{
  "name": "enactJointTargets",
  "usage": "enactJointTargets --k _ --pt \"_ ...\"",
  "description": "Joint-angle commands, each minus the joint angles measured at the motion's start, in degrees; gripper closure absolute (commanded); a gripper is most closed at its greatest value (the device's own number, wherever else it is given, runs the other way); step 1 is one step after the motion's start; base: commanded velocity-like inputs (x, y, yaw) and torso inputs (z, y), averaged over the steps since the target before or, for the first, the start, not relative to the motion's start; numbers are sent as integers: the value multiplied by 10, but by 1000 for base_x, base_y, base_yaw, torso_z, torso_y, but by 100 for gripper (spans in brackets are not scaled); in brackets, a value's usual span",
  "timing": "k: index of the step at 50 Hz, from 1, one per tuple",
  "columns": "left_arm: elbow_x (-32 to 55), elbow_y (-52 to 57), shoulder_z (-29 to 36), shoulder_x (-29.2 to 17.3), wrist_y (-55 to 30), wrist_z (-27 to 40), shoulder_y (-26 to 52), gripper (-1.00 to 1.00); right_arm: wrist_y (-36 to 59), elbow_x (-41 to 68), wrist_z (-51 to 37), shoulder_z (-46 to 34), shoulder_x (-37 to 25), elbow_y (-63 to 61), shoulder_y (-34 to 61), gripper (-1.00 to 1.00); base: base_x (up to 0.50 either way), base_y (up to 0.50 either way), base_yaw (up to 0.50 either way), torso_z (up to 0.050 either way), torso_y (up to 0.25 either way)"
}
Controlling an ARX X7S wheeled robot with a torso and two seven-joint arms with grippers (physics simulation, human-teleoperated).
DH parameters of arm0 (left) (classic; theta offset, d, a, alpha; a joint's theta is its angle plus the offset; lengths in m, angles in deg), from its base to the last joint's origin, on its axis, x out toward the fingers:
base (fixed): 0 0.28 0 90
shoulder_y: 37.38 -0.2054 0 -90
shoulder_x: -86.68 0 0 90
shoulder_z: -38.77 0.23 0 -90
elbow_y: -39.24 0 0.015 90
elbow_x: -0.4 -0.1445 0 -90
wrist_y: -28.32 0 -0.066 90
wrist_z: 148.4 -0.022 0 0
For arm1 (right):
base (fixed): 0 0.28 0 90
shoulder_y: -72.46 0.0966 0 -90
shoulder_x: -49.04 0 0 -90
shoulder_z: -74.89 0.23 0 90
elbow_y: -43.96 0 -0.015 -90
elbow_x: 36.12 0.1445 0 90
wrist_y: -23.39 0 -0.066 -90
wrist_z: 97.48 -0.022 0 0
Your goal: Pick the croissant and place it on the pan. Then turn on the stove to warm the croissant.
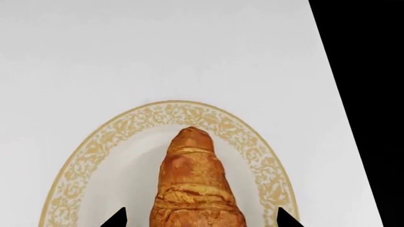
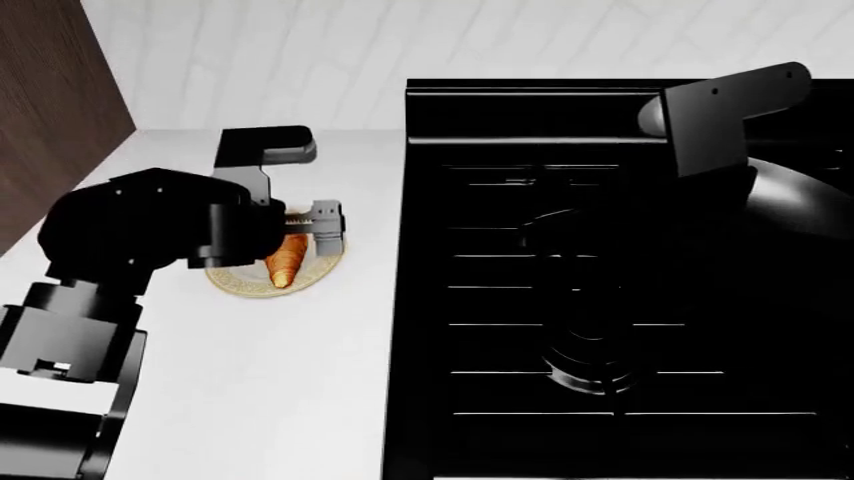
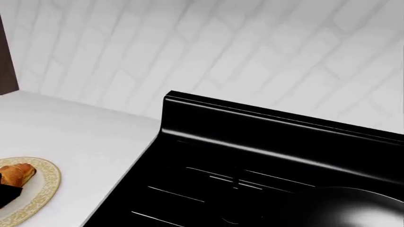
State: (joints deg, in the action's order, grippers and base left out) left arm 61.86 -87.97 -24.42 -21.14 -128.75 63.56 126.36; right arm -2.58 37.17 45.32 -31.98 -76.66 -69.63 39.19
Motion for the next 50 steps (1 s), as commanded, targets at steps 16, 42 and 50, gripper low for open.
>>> enactJointTargets --k 16,42,50 --pt "12 9 -4 -3 -8 20 -20 -100 -4 10 -7 3 -6 -7 -3 -100 0 0 0 0 0" --pt "17 107 -17 -21 7 70 -31 100 -11 4 -5 -4 -9 -3 -2 -100 0 0 0 0 0" --pt "22 171 -16 -39 6 80 -40 100 -10 9 -9 -4 -9 -6 1 -100 0 0 0 0 0"
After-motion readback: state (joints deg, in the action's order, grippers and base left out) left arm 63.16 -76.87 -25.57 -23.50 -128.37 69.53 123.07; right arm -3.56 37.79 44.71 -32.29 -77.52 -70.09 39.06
